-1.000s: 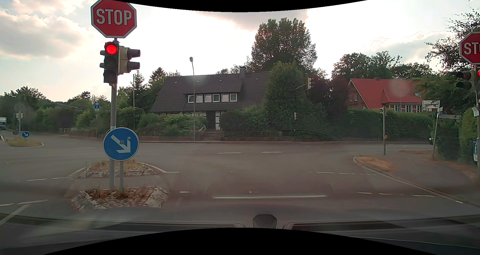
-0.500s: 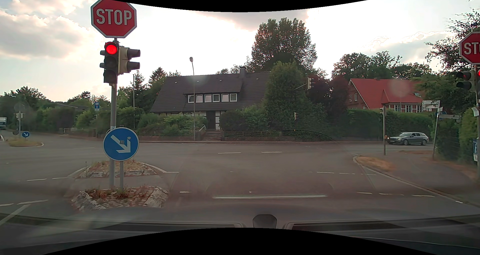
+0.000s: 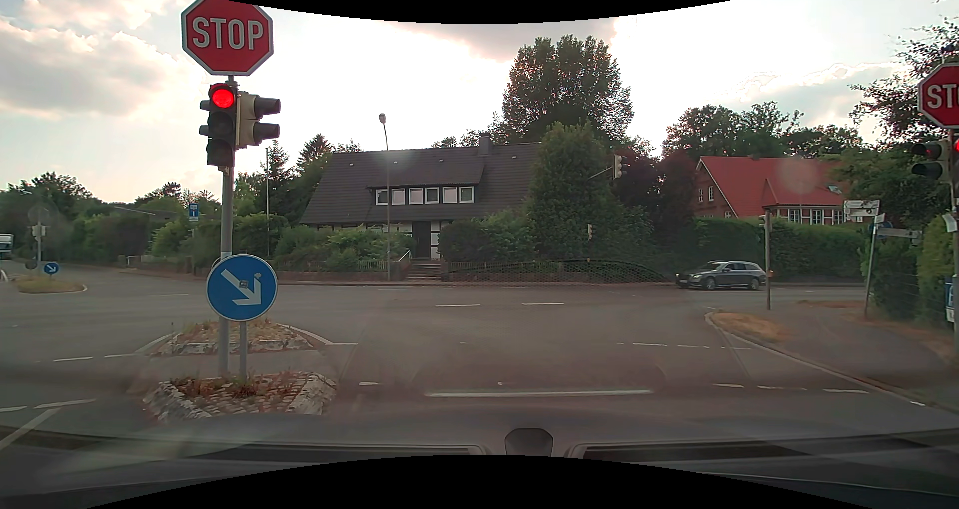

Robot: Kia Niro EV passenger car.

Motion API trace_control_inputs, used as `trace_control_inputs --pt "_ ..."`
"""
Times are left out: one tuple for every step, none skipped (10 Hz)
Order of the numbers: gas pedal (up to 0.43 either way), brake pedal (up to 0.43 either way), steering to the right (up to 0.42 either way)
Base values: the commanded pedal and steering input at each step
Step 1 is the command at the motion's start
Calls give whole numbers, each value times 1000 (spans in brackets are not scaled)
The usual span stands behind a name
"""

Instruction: Follow the waypoints while adhering to traffic rules and regulations

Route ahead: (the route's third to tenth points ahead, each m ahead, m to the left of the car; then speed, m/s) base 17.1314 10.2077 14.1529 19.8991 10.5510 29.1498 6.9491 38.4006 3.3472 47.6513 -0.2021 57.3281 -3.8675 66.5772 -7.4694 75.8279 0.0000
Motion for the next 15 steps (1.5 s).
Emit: trace_control_inputs --pt "0 250 -5" --pt "0 250 -6" --pt "0 250 -5" --pt "0 250 -5" --pt "0 250 -6" --pt "0 250 -5" --pt "0 250 -5" --pt "0 250 -5" --pt "0 250 -5" --pt "0 250 -6" --pt "0 250 -5" --pt "0 250 -5" --pt "0 250 -6" --pt "0 250 -6" --pt "0 250 -5"
